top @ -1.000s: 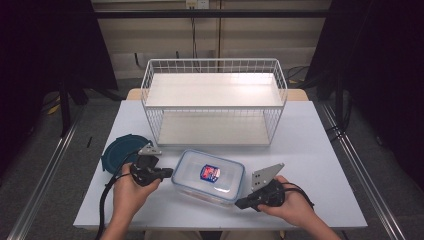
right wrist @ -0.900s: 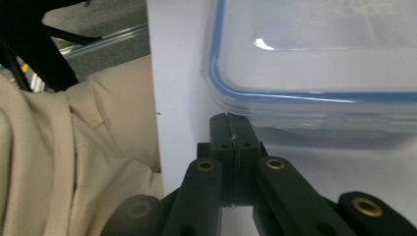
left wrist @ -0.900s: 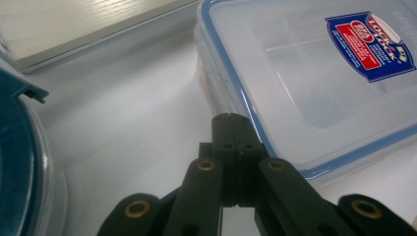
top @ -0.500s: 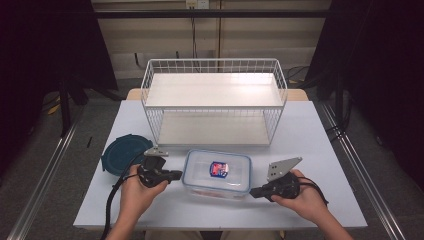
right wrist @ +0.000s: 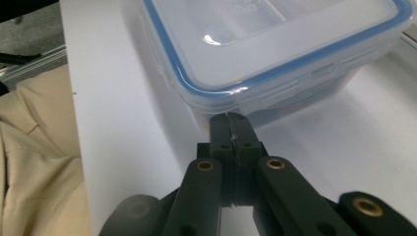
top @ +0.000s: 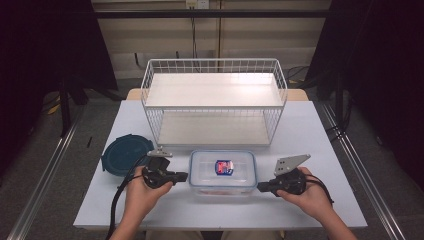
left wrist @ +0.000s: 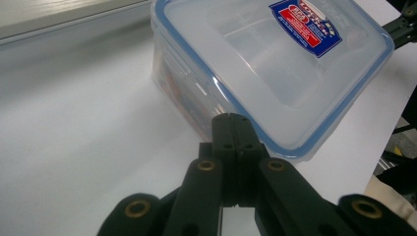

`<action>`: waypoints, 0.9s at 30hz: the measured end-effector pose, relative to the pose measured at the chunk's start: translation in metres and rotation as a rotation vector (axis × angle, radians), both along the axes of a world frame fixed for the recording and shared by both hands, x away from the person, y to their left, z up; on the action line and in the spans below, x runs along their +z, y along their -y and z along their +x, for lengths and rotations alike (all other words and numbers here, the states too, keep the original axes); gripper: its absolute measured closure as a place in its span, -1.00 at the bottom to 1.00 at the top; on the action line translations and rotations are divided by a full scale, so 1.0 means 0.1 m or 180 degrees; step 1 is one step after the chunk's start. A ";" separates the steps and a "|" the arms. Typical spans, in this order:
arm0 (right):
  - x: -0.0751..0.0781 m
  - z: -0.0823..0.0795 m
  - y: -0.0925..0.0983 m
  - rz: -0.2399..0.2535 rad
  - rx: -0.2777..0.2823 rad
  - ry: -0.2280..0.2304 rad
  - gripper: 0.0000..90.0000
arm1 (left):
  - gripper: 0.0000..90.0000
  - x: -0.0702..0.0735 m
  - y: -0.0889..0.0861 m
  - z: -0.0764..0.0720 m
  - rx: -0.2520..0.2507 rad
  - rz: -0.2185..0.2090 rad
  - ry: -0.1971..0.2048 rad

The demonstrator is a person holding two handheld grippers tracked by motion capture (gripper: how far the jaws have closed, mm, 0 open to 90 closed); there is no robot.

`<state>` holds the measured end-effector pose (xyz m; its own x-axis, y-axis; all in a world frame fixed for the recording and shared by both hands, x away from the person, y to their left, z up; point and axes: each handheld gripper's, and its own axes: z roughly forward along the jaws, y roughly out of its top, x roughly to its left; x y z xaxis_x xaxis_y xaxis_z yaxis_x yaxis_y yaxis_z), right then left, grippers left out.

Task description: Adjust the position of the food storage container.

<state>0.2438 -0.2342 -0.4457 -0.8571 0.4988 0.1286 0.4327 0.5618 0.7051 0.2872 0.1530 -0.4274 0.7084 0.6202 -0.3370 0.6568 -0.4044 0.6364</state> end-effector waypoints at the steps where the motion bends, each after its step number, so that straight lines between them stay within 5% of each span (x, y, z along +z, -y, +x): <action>1: -0.01 0.00 0.01 -0.0011 -0.0006 0.0001 1.00 | 1.00 0.00 0.01 0.00 -0.0009 -0.0014 -0.0008; 8: -0.02 0.02 0.04 -0.0022 -0.0132 0.0026 0.94 | 1.00 0.00 0.00 0.01 0.0009 -0.0125 -0.0016; 17: 0.02 0.02 0.15 0.0038 -0.0489 0.0123 0.32 | 0.24 0.04 -0.07 0.04 0.0279 -0.0213 0.0089; 25: 0.03 0.04 0.24 0.0250 -0.0806 0.0131 -0.25 | -0.27 0.02 -0.06 0.08 0.0382 -0.0296 0.0078; 27: 0.01 0.06 0.27 0.0424 -0.0987 0.0099 -0.49 | -0.41 0.01 -0.03 0.09 0.0400 -0.0299 0.0090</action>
